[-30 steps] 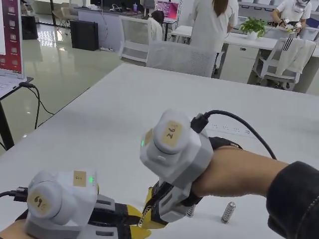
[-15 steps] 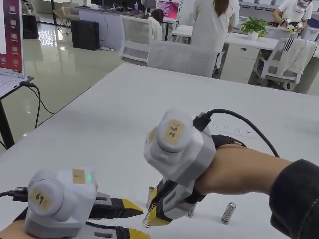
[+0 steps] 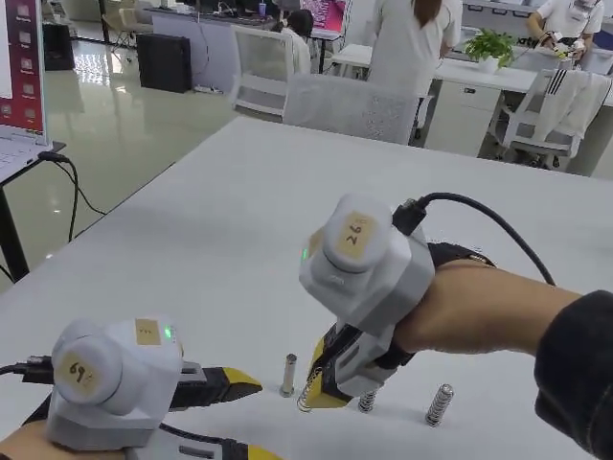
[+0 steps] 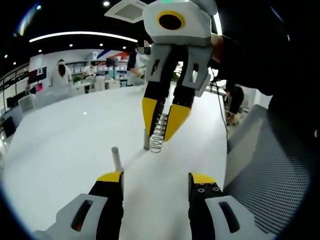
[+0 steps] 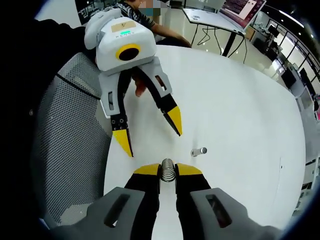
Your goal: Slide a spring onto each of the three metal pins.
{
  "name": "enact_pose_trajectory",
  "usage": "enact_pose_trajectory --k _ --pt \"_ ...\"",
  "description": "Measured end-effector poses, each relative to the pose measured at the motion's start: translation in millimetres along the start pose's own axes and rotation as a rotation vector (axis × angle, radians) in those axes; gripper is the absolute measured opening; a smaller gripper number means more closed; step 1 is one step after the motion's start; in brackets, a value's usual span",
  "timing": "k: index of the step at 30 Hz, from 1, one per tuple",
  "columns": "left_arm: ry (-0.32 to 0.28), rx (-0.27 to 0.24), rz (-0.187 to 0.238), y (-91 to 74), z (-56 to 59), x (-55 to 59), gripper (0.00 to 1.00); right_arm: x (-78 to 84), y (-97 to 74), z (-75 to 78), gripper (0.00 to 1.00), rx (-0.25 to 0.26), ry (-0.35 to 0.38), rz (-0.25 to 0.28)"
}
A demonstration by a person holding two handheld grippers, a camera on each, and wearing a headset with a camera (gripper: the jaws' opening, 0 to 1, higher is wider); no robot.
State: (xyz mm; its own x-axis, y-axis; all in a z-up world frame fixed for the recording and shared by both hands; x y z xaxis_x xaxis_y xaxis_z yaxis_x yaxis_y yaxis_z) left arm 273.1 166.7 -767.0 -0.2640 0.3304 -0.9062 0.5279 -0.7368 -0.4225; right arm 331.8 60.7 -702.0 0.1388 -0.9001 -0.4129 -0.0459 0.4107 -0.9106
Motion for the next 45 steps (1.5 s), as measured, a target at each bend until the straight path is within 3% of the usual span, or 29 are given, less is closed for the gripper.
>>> enact_pose_trajectory --k 17,27,45 --pt "-0.015 -0.003 -0.005 0.1 0.6 1.7 0.55 -8.3 2.8 31.2 0.08 0.11 0.002 -0.015" --pt "-0.01 0.004 -0.008 0.8 2.5 2.3 0.57 -13.7 12.3 42.4 0.08 0.127 -0.007 -0.033" --pt "-0.013 0.007 -0.006 1.1 2.9 2.5 0.56 -16.5 25.3 48.0 0.08 0.098 -0.008 -0.054"
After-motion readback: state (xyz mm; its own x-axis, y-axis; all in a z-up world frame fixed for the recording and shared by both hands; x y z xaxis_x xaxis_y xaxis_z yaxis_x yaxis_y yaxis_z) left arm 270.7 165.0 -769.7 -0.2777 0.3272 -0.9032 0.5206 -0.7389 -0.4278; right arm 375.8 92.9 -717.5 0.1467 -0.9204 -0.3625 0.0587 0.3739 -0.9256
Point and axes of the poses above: the centre of the closed fingertips' face, and the gripper's own axes: y roughly forward along the fingers, z roughly to its right, x roughly out of its underside, the point moved 8 cm from there along -y, roughly backward along the fingers, and after that the axes turned 3 degrees about y, right-handed, at the moved point
